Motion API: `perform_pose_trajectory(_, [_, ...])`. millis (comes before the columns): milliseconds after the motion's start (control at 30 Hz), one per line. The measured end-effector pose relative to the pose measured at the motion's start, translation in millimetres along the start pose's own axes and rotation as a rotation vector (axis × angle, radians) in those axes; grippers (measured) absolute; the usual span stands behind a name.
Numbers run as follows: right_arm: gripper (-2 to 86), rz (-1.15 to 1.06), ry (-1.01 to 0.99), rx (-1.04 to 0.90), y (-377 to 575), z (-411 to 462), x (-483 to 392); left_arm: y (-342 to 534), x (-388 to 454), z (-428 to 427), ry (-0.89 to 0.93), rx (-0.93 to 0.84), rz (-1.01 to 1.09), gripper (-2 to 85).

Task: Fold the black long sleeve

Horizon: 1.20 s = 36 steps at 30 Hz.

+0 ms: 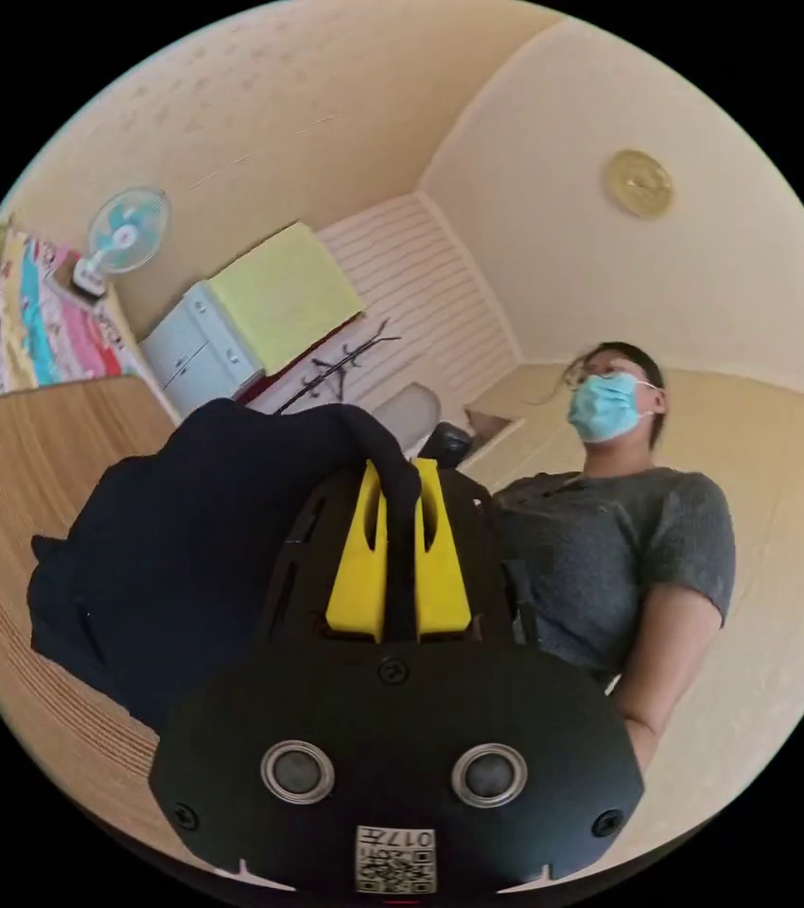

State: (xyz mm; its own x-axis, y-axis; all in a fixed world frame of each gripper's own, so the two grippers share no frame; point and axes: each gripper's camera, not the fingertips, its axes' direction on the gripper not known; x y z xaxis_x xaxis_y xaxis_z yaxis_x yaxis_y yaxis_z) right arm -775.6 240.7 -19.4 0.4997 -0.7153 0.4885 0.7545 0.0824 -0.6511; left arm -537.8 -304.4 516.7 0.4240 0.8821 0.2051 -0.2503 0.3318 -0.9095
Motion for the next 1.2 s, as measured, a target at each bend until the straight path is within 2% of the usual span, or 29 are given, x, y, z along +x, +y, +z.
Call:
perform_pose_trajectory(133, [1.3,-0.132,-0.013,0.175,-4.8,-37.2,-23.6,-18.1,140.8,-55.5,0.241,0.08,0.514,3.8])
perform_pose_trajectory(200, [1.6,-0.122,0.066,0.208,3.1,-53.1,-20.0,-25.3,189.3,-70.6,0.271,0.055,0.639,3.7])
perform_pose_trajectory(267, [3.2,-0.012,0.207,0.277,14.4,-70.8,-6.6,-29.2,232.9,-84.7,0.324,0.021,0.757,3.5])
perform_pose_trajectory(333, [5.4,0.019,0.208,0.323,19.3,-79.1,1.9,-30.6,275.6,-106.7,0.449,0.049,0.876,3.4])
perform_pose_trajectory(500, [13.8,0.103,0.297,0.373,24.3,-51.2,26.1,-32.4,319.2,-143.3,0.706,0.195,0.894,3.2])
perform_pose_trajectory(600, [15.7,0.181,0.216,0.294,24.0,5.1,53.2,-25.4,336.3,-157.8,0.829,0.288,0.88,3.2])
perform_pose_trajectory(700, [11.2,0.259,0.174,0.092,25.2,75.6,74.7,-23.3,338.4,-167.0,0.969,0.376,0.817,3.1])
perform_pose_trajectory(733, [7.0,0.304,0.18,0.044,27.6,92.2,79.7,-22.2,338.8,-169.9,1.009,0.395,0.8,3.0])
perform_pose_trajectory(800, [3.0,0.366,0.228,0.041,32.6,99.3,81.2,-19.5,339.7,-175.1,1.035,0.43,0.768,3.0])
perform_pose_trajectory(933, [1.1,0.376,0.376,0.178,44.0,56.4,62.0,-16.5,349.3,-191.1,0.994,0.438,0.71,3.0])
perform_pose_trajectory(1067, [1.3,0.352,0.326,0.631,74.6,-42.5,31.7,-9.5,362.0,-219.1,0.819,0.446,0.656,3.0])
perform_pose_trajectory(1133, [2.0,0.338,0.386,0.645,79.0,-66.0,21.2,-0.6,370.2,-232.4,0.818,0.521,0.703,3.0])
perform_pose_trajectory(1200, [3.3,0.345,0.411,0.563,74.3,-71.0,19.6,1.8,371.9,-229.4,0.883,0.57,0.737,3.0])
